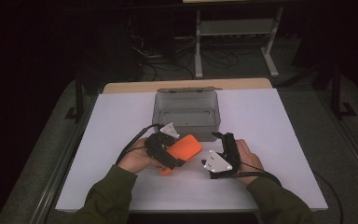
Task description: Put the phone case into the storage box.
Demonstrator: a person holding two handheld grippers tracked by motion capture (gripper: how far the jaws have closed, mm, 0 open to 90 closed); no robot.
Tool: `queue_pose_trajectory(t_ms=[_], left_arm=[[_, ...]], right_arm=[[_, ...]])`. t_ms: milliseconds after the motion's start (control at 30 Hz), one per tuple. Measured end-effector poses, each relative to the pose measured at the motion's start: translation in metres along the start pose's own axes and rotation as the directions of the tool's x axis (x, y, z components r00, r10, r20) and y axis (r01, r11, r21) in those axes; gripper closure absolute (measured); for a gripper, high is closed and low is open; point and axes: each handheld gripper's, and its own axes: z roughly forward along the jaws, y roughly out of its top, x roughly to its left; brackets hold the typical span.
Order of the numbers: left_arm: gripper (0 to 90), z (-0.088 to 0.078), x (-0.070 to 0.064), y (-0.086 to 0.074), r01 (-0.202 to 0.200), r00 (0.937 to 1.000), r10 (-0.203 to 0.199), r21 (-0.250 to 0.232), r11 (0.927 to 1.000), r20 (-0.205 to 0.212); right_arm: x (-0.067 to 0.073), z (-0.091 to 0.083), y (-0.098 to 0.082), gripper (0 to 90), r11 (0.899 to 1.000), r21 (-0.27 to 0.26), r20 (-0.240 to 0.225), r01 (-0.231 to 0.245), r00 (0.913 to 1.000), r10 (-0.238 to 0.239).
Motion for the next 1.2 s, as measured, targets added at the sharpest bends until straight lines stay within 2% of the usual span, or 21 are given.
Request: queue_pose_trajectory(t_ms=[333, 533, 800, 967, 1200], left_arm=[[14.0, 0.001, -0.001, 0.000, 0.009, 1.0000, -0.009, -0.006, 0.9999, 0.001], [14.0, 0.001, -0.001, 0.000, 0.001, 1.0000, -0.001, 0.001, 1.0000, 0.000], [14.0, 0.000, 0.000, 0.000, -0.001, 1.0000, 0.001, 0.003, 1.0000, -0.001], [14.0, 0.001, 0.000, 0.000, -0.002, 1.0000, 0.002, 0.006, 1.0000, -0.001], [14.0, 0.001, -0.001, 0.000, 0.000, 1.0000, 0.000, 0.004, 1.0000, -0.001]], right_arm=[[0.002, -0.001, 0.001, 0.0, 0.997, 0.004, 0.033, 0.075, 0.9966, -0.075], [0.003, -0.002, 0.002, 0.0, 0.993, 0.008, 0.059, 0.121, 0.9908, -0.122], [0.006, -0.004, 0.005, 0.0, 0.983, 0.010, 0.095, 0.186, 0.9780, -0.186], [0.009, -0.005, 0.007, 0.0, 0.974, 0.015, 0.118, 0.228, 0.9665, -0.228], [0.013, -0.005, 0.008, 0.0, 0.965, 0.022, 0.139, 0.262, 0.9548, -0.263]])
